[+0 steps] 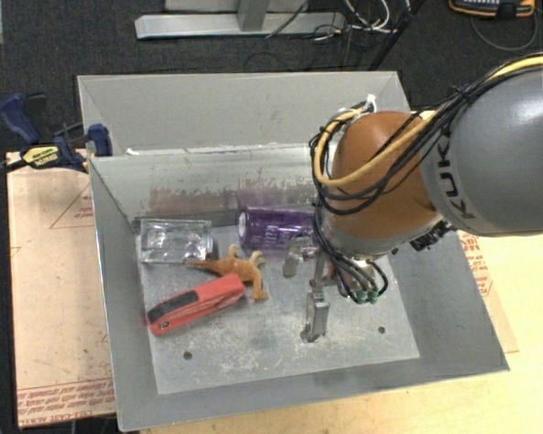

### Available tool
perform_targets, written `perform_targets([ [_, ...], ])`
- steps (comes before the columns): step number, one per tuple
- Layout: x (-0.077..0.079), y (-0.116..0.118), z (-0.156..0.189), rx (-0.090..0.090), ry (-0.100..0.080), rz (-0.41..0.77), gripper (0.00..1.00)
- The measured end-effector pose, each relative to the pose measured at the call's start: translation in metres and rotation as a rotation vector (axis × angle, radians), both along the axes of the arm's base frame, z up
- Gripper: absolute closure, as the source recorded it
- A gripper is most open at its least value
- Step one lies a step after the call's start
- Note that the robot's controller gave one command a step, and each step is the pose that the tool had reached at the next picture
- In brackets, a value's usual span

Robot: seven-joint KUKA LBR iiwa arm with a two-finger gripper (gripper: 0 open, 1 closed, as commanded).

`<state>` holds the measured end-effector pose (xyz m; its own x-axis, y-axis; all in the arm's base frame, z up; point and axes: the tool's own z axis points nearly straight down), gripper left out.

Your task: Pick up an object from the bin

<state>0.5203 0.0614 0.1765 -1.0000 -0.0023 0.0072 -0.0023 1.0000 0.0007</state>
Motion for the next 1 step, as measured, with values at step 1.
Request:
perform_targets([
  [1,0.0018,-0.0003,0.0040,0.001,-0.007,-0.002,0.00],
])
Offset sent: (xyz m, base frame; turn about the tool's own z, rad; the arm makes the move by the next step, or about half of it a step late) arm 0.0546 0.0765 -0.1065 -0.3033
